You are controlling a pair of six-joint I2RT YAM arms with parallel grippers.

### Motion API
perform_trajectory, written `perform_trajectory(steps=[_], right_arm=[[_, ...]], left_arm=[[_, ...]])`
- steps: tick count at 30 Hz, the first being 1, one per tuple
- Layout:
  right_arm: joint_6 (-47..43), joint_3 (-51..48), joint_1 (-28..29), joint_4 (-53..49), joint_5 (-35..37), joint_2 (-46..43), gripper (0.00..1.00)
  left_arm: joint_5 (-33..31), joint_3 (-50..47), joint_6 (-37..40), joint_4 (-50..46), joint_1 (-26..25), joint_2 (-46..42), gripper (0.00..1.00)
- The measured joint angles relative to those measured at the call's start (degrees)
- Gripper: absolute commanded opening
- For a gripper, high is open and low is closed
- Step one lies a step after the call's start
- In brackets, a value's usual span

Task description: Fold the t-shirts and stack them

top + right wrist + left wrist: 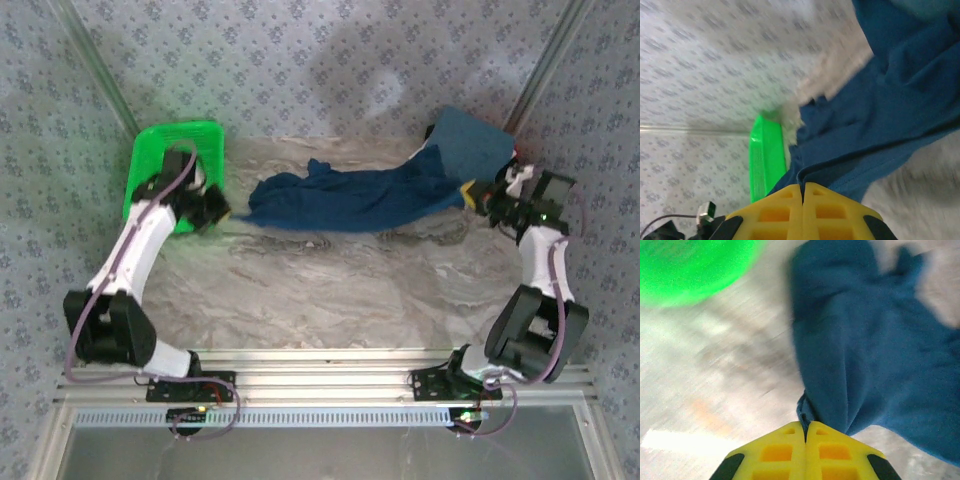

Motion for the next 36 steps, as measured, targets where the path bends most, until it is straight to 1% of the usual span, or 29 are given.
perform_trajectory(steps=[1,3,5,8,10,13,18,22,28,30,36], right_arm=[[-1.79,-2.25,0.39,-2.34,0.37,-1.79,0.00],[-4.46,-5.62,0.85,-6.64,1.09,-4.81,0.00],[-6.29,-8.57,0.81,-9.40,2.21,-7.54,0.00],[-8.50,-12.76,0.57,-14.75,4.13,-11.76,0.00],[-9.62,-14.38,0.57,-18.27,5.27,-13.60,0.00],[-11.10,-16.17,0.57,-23.78,7.41,-15.67,0.00],[-11.52,-19.17,0.02,-30.25,10.36,-17.27,0.00],[-11.23,-21.49,-0.09,-34.80,12.46,-19.50,0.00],[-9.75,-25.68,-0.37,-38.64,14.73,-24.98,0.00],[-8.37,-26.80,-0.50,-39.71,15.76,-27.74,0.00],[-0.72,-27.45,-0.72,-46.38,20.26,-41.75,0.00]], left_arm=[[-0.74,-4.57,-0.68,-0.48,0.98,-3.23,0.00],[-1.53,-10.40,-1.29,-1.53,2.19,-9.51,0.00],[-1.53,-14.08,-1.75,-1.09,3.63,-15.43,0.00],[-1.79,-18.58,-1.92,-2.16,7.39,-23.76,0.00],[-2.03,-20.68,-1.90,-3.48,9.29,-27.12,0.00],[-2.01,-24.72,-2.19,-4.52,10.32,-30.47,0.00],[-2.40,-31.78,-4.11,-7.13,10.78,-33.81,0.00],[-3.23,-33.79,-5.84,-10.23,10.84,-37.27,0.00],[-3.52,-36.37,-7.72,-13.62,11.39,-41.92,0.00],[-3.48,-36.35,-7.67,-13.84,11.74,-41.05,0.00],[-1.16,-35.26,-6.60,-14.29,13.44,-34.80,0.00]])
